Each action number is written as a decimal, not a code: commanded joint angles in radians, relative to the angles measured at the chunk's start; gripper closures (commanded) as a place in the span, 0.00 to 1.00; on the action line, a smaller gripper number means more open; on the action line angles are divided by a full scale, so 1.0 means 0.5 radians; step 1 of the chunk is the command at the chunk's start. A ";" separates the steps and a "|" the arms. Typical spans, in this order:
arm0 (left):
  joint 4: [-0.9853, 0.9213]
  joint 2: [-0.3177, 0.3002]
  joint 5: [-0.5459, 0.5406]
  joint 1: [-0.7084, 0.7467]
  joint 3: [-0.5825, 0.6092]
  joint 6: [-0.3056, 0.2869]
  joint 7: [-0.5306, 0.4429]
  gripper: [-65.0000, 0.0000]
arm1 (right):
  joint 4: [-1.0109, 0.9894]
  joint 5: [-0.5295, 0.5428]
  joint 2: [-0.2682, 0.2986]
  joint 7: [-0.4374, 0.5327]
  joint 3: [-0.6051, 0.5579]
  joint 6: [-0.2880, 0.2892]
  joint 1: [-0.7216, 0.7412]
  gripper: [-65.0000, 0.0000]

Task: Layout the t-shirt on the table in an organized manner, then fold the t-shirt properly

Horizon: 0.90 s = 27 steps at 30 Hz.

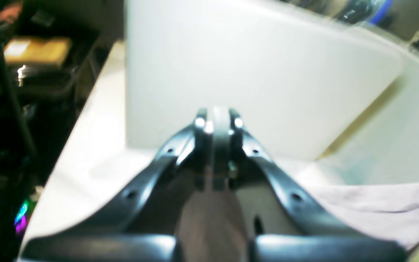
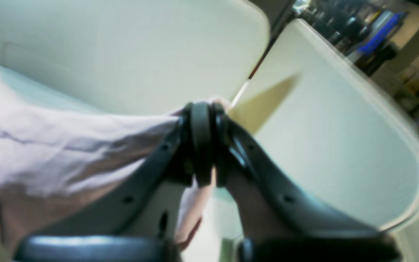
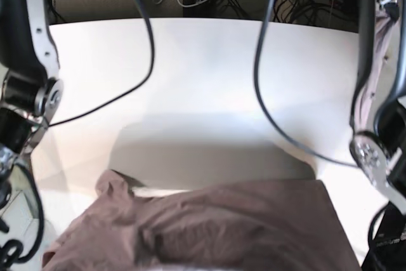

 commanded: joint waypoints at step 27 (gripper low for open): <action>0.552 -0.131 -0.450 0.873 -0.451 -0.003 0.503 1.00 | 0.632 0.006 -0.039 -0.009 0.108 -0.017 -0.934 1.00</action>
